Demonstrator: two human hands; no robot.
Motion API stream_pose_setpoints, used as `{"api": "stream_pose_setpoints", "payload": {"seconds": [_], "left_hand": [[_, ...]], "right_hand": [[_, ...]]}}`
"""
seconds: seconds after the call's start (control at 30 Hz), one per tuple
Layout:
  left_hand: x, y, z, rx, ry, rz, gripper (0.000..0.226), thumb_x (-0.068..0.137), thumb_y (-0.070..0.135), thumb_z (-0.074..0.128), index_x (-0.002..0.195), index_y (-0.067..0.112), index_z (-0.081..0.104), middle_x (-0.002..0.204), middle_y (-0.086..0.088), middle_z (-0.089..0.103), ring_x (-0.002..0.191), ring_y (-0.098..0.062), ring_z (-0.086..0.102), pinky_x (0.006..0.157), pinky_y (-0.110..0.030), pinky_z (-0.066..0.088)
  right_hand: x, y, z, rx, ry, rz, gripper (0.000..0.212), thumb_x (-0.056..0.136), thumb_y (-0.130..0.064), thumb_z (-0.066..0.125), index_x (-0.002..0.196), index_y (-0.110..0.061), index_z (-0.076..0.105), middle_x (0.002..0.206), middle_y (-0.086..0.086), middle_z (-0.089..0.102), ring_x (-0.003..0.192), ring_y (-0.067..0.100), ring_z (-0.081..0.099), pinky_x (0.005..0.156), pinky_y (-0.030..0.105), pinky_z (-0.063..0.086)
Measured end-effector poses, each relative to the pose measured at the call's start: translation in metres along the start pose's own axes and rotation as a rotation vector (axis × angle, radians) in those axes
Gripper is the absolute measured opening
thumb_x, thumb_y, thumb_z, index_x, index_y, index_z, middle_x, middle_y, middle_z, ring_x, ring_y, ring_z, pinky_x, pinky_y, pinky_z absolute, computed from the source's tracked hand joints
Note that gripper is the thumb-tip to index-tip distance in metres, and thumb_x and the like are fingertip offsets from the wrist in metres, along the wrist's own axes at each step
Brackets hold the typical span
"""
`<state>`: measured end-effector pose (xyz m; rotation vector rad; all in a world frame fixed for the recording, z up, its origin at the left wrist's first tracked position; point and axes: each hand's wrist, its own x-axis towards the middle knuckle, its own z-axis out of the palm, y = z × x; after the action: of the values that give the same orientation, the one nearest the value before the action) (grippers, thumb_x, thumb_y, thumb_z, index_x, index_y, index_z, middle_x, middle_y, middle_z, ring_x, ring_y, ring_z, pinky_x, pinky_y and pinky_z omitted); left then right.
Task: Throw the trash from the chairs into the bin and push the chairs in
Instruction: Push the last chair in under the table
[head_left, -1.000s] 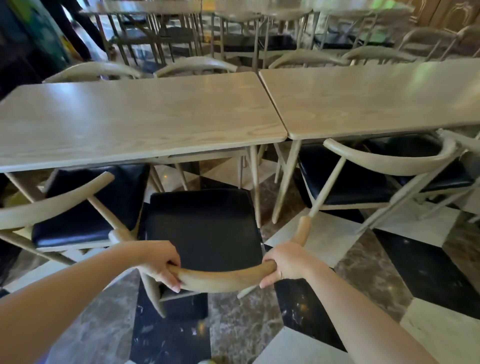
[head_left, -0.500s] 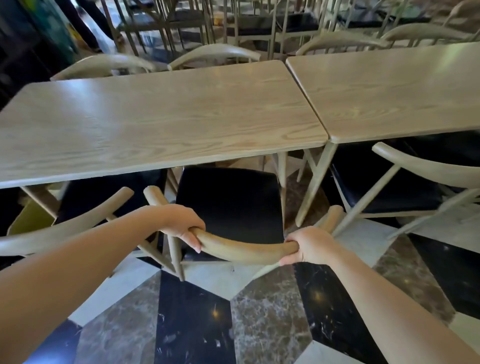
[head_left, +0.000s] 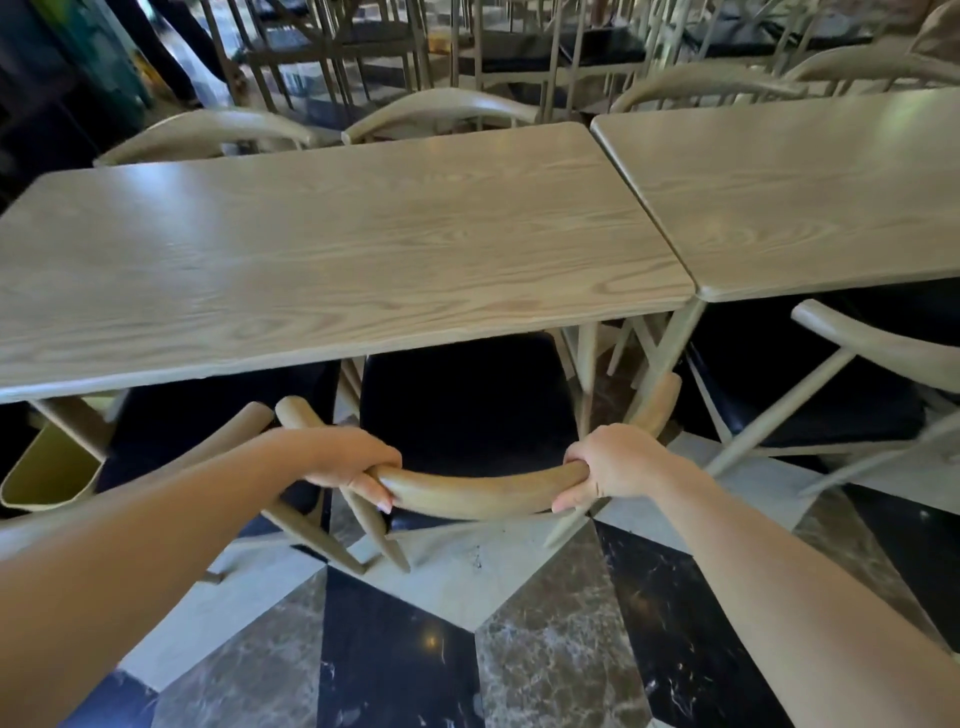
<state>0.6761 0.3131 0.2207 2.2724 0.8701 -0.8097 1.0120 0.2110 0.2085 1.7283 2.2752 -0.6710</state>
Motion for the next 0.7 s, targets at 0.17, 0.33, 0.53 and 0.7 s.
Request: {"api": "stream_pose_setpoints", "payload": {"seconds": [0.17,0.33,0.53,0.7], "left_hand": [[0.016,-0.01,0.009,-0.031,0.045,0.023,0.046,0.078,0.067,0.056,0.106,0.03,0.053,0.095,0.007,0.061,0.086,-0.013,0.056,0.081,-0.031,0.047],[0.03,-0.016,-0.016,-0.045,0.058,0.025,0.042,0.08,0.06,0.06,0.106,0.028,0.055,0.094,0.006,0.062,0.084,-0.013,0.057,0.078,-0.028,0.045],[0.043,-0.015,-0.026,-0.079,0.04,0.046,0.044,0.078,0.062,0.06,0.106,0.028,0.056,0.092,0.008,0.061,0.082,-0.011,0.056,0.076,-0.027,0.045],[0.041,-0.014,-0.025,-0.074,0.053,0.01,0.048,0.075,0.066,0.061,0.105,0.03,0.056,0.094,0.006,0.063,0.085,-0.013,0.057,0.077,-0.027,0.046]], "right_hand": [[0.016,0.012,-0.005,-0.077,0.005,-0.026,0.075,0.06,-0.089,0.045,0.089,-0.022,0.063,0.07,-0.005,0.062,0.066,0.015,0.059,0.051,0.024,0.035],[0.032,0.023,-0.015,-0.027,-0.031,0.017,0.073,0.059,-0.088,0.05,0.092,-0.023,0.063,0.076,-0.003,0.065,0.071,0.017,0.062,0.065,0.033,0.049],[0.038,0.038,-0.031,-0.07,-0.068,-0.017,0.069,0.062,-0.087,0.049,0.09,-0.025,0.062,0.075,-0.004,0.066,0.07,0.016,0.062,0.068,0.034,0.051],[0.042,0.042,-0.023,-0.106,-0.007,-0.082,0.069,0.063,-0.088,0.045,0.086,-0.025,0.063,0.069,-0.006,0.063,0.064,0.012,0.06,0.059,0.028,0.045]]}}
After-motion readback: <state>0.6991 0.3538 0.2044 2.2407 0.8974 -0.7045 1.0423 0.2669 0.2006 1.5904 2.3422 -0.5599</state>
